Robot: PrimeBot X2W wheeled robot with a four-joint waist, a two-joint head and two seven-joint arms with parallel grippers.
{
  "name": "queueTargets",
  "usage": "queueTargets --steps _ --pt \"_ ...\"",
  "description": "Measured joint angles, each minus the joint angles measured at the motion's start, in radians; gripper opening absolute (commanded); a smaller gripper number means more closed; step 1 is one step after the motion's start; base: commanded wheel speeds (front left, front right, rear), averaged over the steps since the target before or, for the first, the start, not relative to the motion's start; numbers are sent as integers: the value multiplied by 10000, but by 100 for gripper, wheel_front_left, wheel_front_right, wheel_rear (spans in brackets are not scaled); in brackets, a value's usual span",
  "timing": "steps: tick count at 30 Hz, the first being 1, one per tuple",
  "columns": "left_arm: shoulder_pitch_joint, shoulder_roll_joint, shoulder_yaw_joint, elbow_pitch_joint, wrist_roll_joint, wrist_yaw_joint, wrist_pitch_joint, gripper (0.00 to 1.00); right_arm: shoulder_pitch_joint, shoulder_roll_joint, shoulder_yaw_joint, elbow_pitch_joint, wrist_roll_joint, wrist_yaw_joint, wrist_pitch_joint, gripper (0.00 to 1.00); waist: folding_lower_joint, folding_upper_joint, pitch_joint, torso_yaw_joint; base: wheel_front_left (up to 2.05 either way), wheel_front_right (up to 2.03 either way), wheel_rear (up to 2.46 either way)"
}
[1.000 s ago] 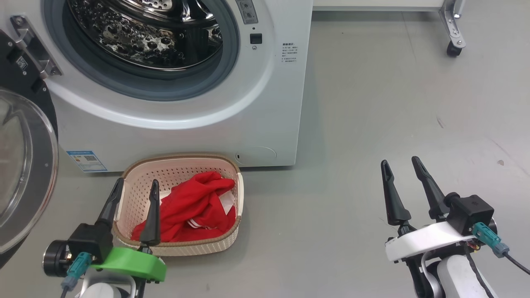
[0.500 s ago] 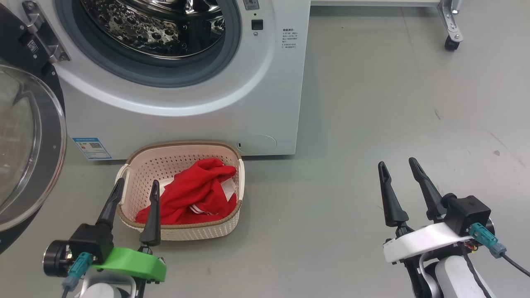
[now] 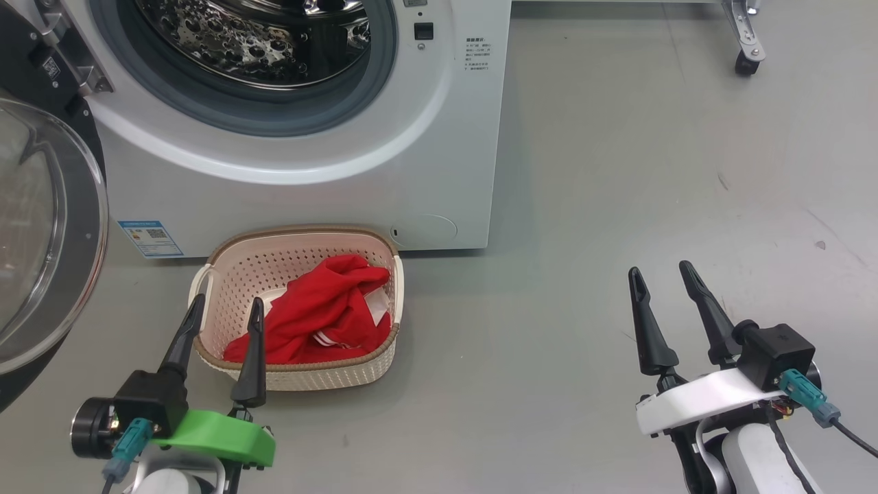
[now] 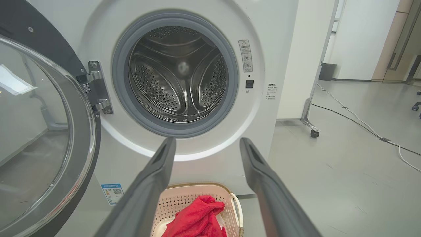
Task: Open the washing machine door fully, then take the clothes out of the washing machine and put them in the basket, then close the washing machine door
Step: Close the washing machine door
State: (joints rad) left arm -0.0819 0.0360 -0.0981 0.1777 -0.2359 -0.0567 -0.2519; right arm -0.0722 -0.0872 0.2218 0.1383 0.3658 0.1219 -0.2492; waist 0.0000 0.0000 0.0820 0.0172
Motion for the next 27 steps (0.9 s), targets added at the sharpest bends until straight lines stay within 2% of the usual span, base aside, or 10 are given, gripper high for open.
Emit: queueTargets --steps 27 --pt "0 0 -10 -52 0 75 0 100 -1 29 -40 6 2 0 0 100 0 0 30 -24 0 0 0"
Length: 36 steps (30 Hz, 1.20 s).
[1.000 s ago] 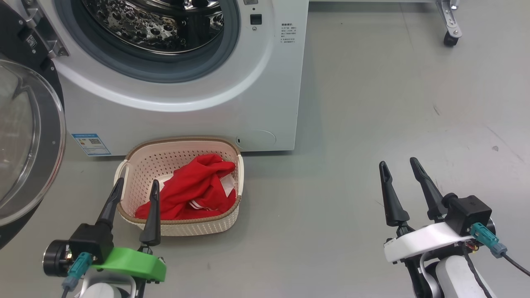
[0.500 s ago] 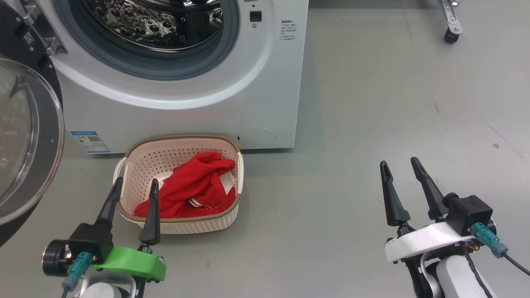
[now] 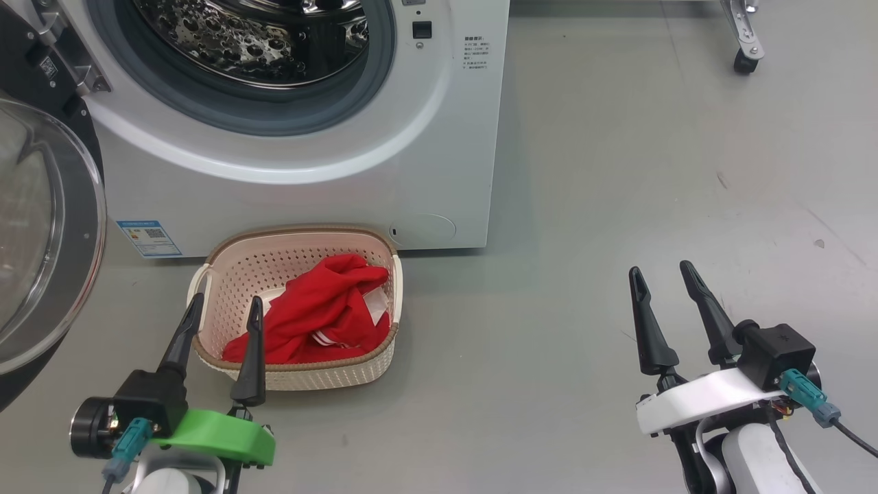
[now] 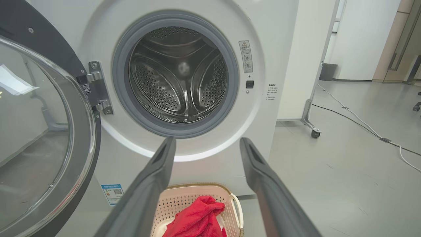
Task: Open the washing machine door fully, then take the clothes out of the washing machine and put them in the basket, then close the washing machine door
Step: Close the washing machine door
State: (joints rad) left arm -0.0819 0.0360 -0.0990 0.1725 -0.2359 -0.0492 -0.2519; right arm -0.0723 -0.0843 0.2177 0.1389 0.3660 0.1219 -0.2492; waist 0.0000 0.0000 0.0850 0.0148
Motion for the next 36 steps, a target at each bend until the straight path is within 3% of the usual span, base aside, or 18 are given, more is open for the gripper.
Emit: queueTargets --steps 17,36 --pt "-1 2 -345 65 0 -12 0 100 8 -35 -171 -35 0 0 0 100 0 0 14 230 0 0 0" --pt "-2 4 -431 71 -272 198 0 100 63 -203 79 -130 -36 0 0 100 0 0 86 2084 0 0 0"
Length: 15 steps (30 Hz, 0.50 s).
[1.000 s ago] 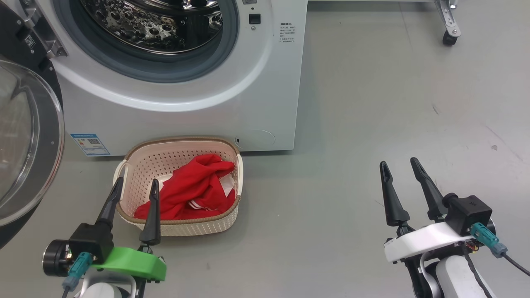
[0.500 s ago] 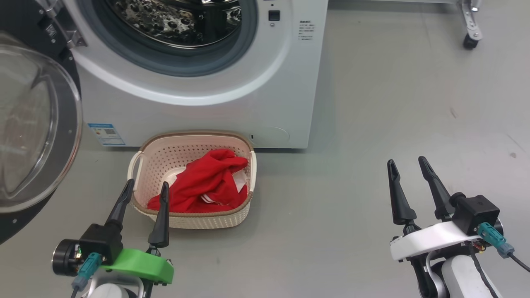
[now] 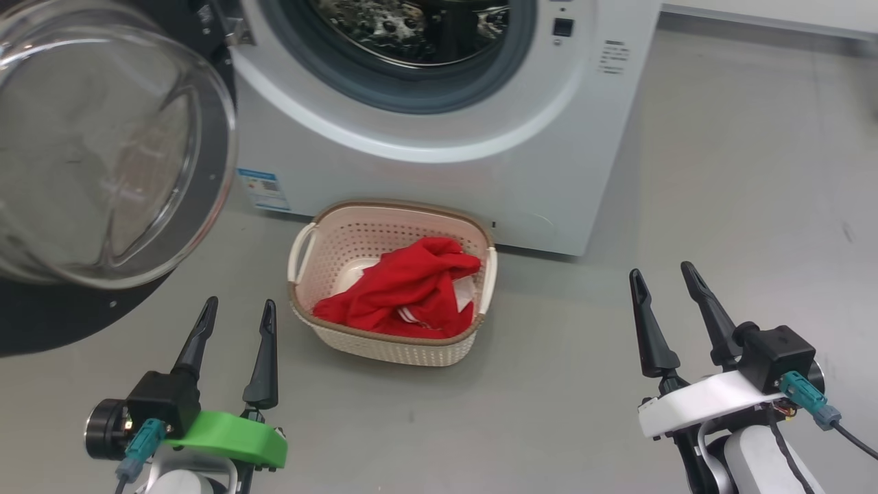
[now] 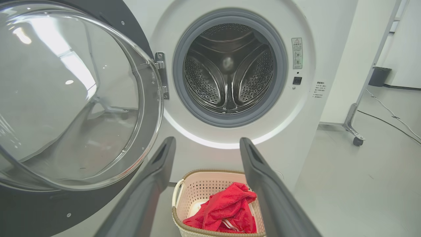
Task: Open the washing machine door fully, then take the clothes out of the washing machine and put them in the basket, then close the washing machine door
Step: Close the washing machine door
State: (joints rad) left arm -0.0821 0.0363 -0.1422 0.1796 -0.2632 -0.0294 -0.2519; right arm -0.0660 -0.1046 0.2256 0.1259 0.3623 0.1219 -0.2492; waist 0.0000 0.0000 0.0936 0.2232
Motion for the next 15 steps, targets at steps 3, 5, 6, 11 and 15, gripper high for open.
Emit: queueTargets --steps 3,5,6,11,15 --pt "1 0 33 -23 -2 61 0 100 -1 -10 150 4 -23 0 0 100 0 0 -20 401 0 0 0" --pt "2 0 50 -42 -2 67 0 100 -1 -15 236 17 -27 0 0 100 0 0 -43 675 0 0 0" --pt "2 0 52 -50 -2 69 0 100 -1 -21 276 25 -27 2 0 100 0 0 -58 811 0 0 0" --pt "12 0 42 -90 0 102 0 100 -2 -23 399 69 -25 2 0 100 0 0 -164 1505 0 0 0" --pt "27 0 -52 -90 0 104 0 100 0 -36 420 102 -15 2 0 100 0 0 -282 2062 0 0 0"
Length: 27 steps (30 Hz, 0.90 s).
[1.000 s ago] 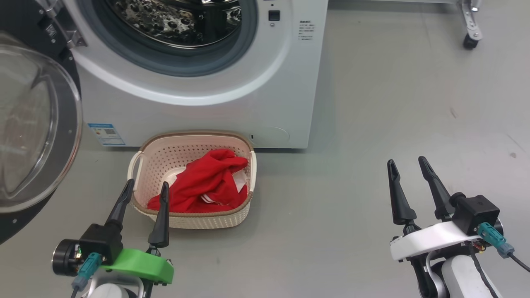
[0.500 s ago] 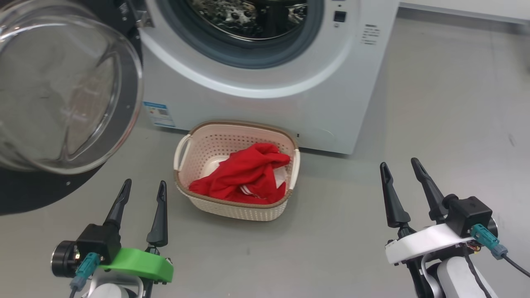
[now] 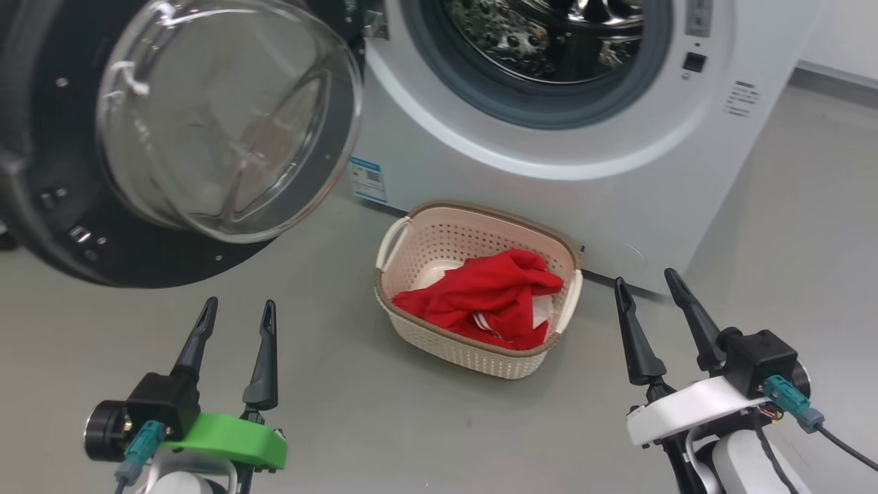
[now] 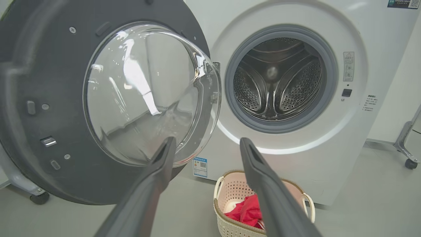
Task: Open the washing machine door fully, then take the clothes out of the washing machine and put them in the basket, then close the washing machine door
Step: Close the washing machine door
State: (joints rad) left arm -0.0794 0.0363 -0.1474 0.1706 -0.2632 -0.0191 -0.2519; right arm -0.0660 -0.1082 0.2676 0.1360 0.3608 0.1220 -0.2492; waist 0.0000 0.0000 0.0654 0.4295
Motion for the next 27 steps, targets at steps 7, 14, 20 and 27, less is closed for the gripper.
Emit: queueTargets --steps 7,14,20,27 --pt "440 10 533 -257 13 146 0 100 -64 75 629 10 6 0 31 100 0 0 -187 805 0 0 0" --pt "537 10 761 -625 12 201 0 100 -310 82 1106 0 84 0 77 100 0 0 -229 1087 0 0 0" --pt "700 10 840 -978 -75 324 0 100 -578 52 1331 -15 86 0 198 100 0 0 -32 1149 0 0 0" --pt "716 8 880 -1210 -184 454 -2 100 -830 -150 1515 8 167 0 253 100 0 0 163 1205 0 0 0"
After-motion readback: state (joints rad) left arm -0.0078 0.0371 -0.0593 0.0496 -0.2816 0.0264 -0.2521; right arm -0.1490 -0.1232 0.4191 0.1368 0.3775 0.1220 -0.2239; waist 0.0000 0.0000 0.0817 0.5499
